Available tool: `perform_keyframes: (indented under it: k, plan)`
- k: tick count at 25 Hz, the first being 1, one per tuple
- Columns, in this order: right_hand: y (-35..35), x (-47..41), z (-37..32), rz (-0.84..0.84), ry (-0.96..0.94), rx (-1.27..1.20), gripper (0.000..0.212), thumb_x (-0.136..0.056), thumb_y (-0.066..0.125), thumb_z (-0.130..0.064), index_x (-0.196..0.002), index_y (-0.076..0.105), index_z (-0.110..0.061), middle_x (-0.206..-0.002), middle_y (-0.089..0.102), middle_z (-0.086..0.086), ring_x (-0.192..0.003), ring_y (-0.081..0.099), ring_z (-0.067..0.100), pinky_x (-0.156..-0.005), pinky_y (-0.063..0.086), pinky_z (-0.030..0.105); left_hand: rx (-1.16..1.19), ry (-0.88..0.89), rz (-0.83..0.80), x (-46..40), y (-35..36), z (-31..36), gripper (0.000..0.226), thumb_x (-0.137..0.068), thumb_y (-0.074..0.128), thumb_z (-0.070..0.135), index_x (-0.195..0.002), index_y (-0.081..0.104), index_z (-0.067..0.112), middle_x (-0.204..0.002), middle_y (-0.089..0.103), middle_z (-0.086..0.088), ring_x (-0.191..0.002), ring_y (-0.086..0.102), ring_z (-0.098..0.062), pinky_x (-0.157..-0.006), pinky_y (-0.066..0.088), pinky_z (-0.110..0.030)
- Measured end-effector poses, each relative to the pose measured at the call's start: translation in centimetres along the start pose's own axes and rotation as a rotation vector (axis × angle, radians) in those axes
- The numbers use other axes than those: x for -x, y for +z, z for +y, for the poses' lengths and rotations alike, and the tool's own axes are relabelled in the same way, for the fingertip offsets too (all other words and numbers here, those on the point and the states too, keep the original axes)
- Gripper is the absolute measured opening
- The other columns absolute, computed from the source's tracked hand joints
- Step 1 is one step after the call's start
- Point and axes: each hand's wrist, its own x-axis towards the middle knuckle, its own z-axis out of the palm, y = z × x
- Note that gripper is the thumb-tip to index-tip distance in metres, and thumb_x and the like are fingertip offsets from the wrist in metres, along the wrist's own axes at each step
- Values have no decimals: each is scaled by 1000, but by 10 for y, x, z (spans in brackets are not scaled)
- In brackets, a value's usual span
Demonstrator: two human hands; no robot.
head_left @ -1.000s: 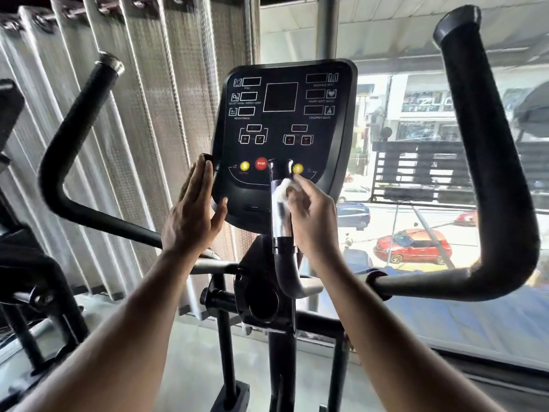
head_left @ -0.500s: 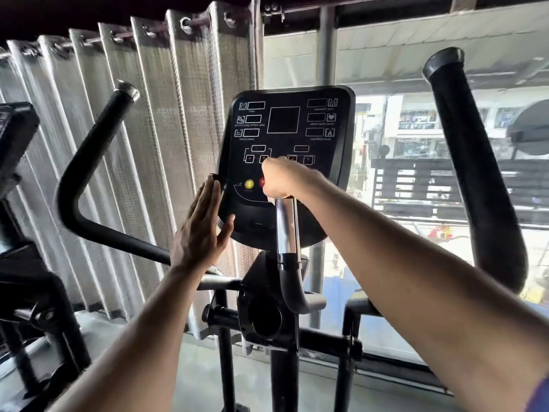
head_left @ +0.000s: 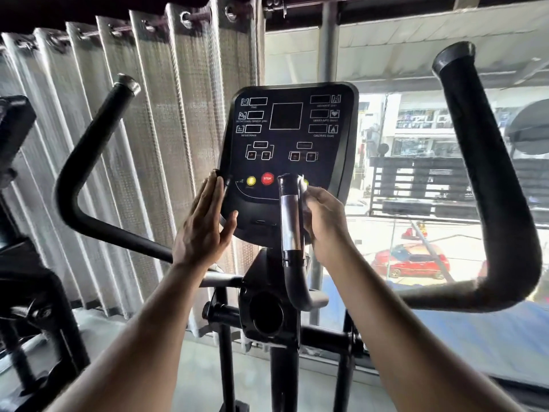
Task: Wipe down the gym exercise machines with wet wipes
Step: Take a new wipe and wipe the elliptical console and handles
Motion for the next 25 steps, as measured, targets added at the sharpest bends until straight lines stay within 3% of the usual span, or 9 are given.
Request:
perform_keyframes:
  k: [2,6,9,11,15,18,20,22,25]
  plan:
    - [-8,16,16,57,-168,175,15,-99,59,-19,-95,74,-23,-75,71,-9,-71,65,11,-69,56,35,3,-8,-7,0,-2,0,70,-106,45,40,-163,23,6,-172,19,-8,-159,22,-22,-125,24,-26]
    - [-36,79,49,23,-547,519,10,-101,60,-9,-104,67,-16,-97,73,-13,-88,69,1,-75,54,20,-2,-13,-14,-1,-3,2,70,-106,43,40,-164,22,8,-173,17,-5,-159,20,-19,-124,21,-22]
    - [-62,109,59,-77,-561,606,21,-99,61,-4,-104,65,-24,-96,72,-19,-88,70,-1,-75,53,16,-11,-17,-13,1,-5,4,70,-106,44,40,-164,22,8,-173,16,-3,-158,20,-17,-122,25,-24]
    - [-67,97,43,-92,-599,619,18,-98,62,-5,-105,68,-20,-99,74,-16,-88,69,-4,-75,52,13,-23,-24,-12,1,-5,5,70,-106,44,39,-164,22,8,-172,16,-3,-158,21,-17,-120,25,-22]
    - [-35,53,5,-86,-856,659,17,-100,58,-4,-112,70,-6,-118,72,1,-112,67,9,-96,56,31,-14,16,21,1,-3,1,65,-107,45,31,-163,25,4,-171,22,-11,-157,24,-23,-125,19,-20]
    - [-19,43,16,-322,-1027,909,24,-94,63,6,-116,72,0,-127,70,13,-132,58,23,-120,37,42,-4,46,41,0,-1,-1,60,-108,43,21,-162,25,3,-170,23,-14,-157,25,-25,-126,26,-30]
    - [-28,57,36,-446,-1098,1069,26,-90,68,8,-114,73,-1,-120,73,12,-130,58,23,-123,29,50,-3,44,42,0,-1,-1,60,-108,44,20,-162,26,3,-170,23,-13,-157,25,-24,-126,25,-28]
    - [-44,75,49,-541,-1123,1094,23,-91,67,5,-112,75,-4,-112,75,8,-124,62,20,-124,29,48,4,43,36,0,-2,0,61,-107,45,22,-162,26,3,-170,23,-13,-157,25,-24,-126,24,-26]
    - [-56,87,38,-545,-1006,899,23,-95,61,4,-112,74,-4,-109,74,7,-110,67,16,-113,45,40,-3,14,21,0,-3,0,63,-107,44,26,-163,24,5,-171,22,-11,-158,25,-23,-124,21,-21]
